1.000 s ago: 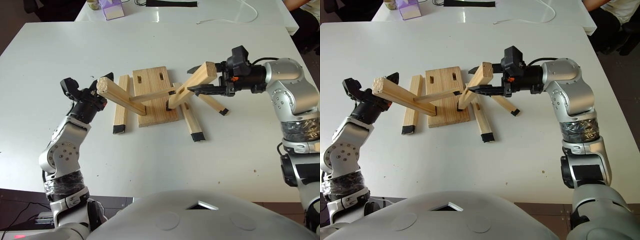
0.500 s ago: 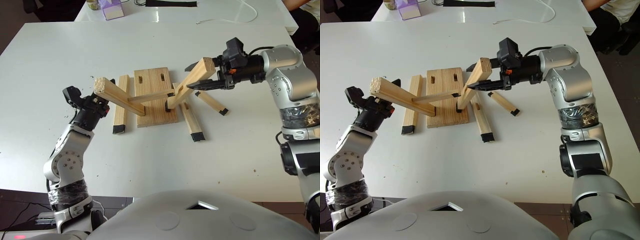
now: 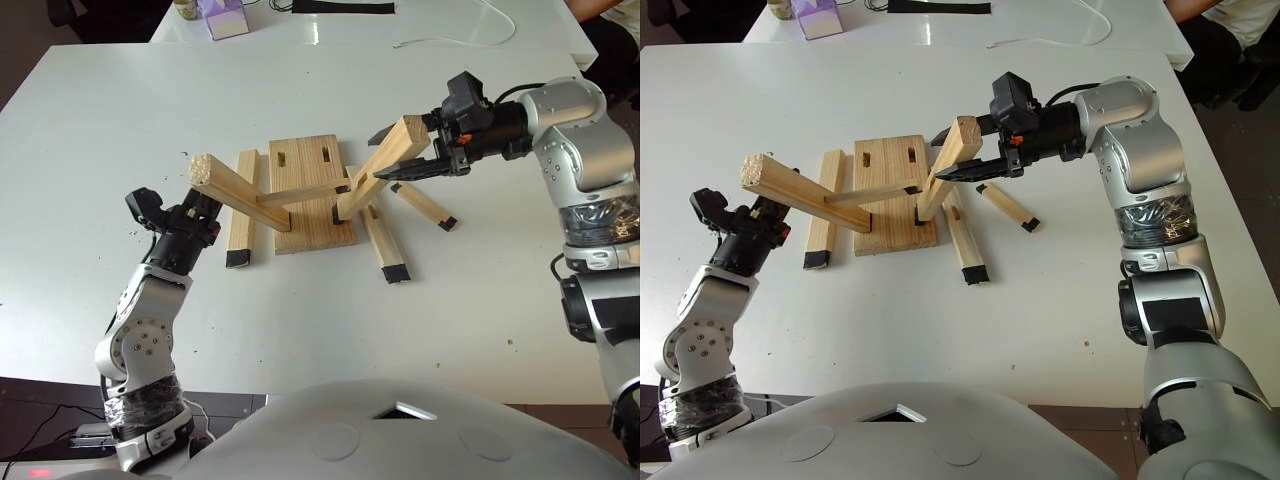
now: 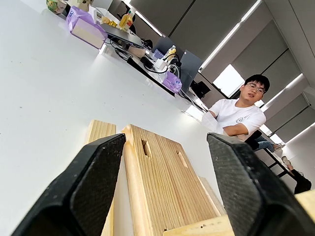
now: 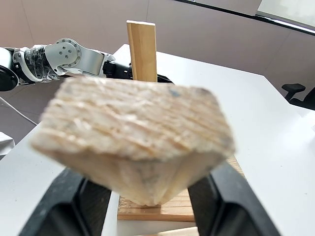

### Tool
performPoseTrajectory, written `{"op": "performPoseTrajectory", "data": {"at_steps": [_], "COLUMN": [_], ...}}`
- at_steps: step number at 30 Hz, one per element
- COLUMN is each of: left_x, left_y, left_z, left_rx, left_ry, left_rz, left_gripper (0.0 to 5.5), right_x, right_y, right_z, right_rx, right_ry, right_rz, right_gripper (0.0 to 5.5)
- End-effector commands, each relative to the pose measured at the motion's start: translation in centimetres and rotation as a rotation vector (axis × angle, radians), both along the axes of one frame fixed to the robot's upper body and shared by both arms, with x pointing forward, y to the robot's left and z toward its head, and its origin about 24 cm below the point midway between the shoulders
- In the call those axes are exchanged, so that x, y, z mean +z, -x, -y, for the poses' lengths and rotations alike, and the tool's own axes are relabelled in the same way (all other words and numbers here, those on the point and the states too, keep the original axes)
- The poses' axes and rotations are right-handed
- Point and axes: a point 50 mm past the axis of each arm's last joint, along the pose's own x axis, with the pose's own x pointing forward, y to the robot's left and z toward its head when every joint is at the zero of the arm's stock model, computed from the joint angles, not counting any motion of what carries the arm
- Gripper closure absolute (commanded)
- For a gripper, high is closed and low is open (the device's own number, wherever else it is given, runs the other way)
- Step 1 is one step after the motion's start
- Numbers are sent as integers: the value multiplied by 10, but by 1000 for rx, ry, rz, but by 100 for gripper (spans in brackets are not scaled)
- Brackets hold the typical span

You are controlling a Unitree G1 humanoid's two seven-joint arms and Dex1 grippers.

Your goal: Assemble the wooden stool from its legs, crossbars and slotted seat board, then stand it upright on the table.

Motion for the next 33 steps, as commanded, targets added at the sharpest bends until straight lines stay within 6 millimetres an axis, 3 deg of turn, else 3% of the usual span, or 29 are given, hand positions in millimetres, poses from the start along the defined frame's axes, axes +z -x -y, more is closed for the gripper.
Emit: {"op": "performPoseTrajectory", "data": {"at_steps": [1,6,14,23,33], "left_x": [0,-2,-7,-5,0], "left_y": [2,3,6,10,4], "left_z": [2,8,19,18,41], "left_rx": [18,26,36,76,-5], "left_ry": [-3,3,19,25,24], "left_rz": [6,5,2,7,20], "left_gripper": [243,243,243,243,243], "right_x": [1,-9,-25,-24,-23], "right_y": [-2,-2,6,12,25], "right_z": [-3,-14,-14,-21,-37], "right_rx": [21,20,-54,-86,-87], "right_ry": [48,80,92,88,119], "right_rz": [2,-40,-36,40,-17], "right_gripper": [349,349,349,349,349]}}
